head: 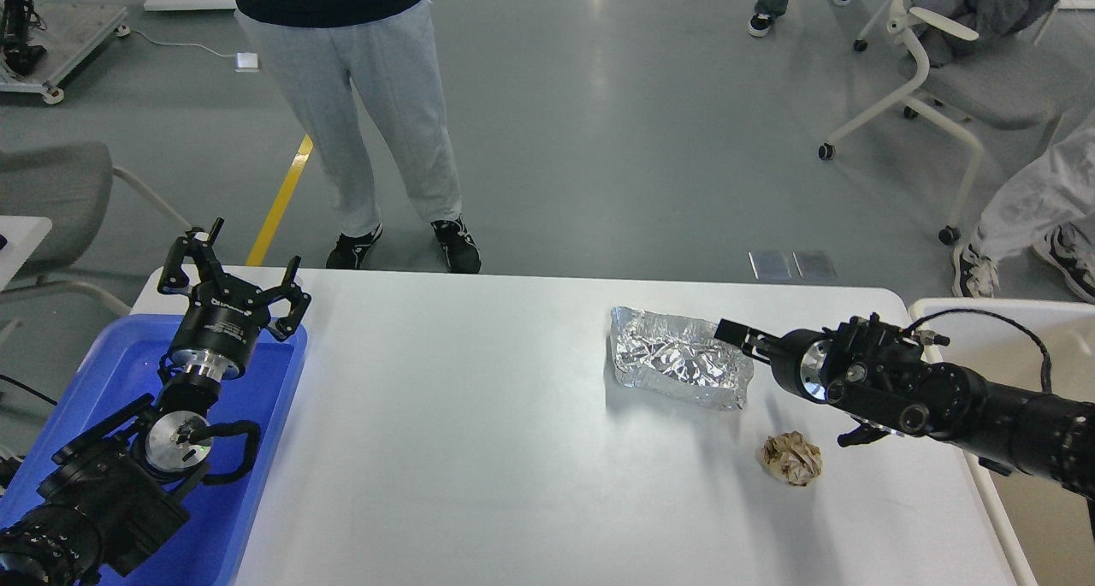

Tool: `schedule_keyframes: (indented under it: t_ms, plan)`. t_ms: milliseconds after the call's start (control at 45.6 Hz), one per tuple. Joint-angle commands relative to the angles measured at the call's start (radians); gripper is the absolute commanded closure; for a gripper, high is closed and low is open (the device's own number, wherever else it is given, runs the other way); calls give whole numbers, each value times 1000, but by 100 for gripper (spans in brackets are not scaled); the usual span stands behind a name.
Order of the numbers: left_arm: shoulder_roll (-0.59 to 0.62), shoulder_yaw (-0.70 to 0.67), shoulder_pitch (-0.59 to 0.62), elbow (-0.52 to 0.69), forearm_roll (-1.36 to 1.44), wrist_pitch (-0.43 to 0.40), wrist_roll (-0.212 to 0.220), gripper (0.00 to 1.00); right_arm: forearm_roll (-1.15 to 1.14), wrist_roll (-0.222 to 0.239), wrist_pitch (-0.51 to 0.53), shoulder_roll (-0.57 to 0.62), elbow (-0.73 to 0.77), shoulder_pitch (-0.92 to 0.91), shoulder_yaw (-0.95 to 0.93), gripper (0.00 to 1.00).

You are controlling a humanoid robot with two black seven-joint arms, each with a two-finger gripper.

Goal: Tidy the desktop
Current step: 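Reach the right gripper toward the crumpled silver foil and close on it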

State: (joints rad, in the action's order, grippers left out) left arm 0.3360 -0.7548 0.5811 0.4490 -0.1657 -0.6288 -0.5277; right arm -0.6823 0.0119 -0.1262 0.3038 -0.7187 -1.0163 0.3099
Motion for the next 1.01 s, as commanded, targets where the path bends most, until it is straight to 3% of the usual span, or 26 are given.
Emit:
schedule_keyframes:
  t_ms: [0,635,767,986]
  plan:
    - [0,0,0,1,0,0,0,0,15,17,-10,-49,65,25,61,0]
    - [0,0,0,-1,0,0,0,0,-3,8,-55,-91,107,64,38,3]
    - [0,0,0,0,0,0,0,0,-3,7,-56,-91,116,74,41,9]
    - [0,0,-1,1,0,0,0,0,-11,7,-55,-92,125,79,41,31]
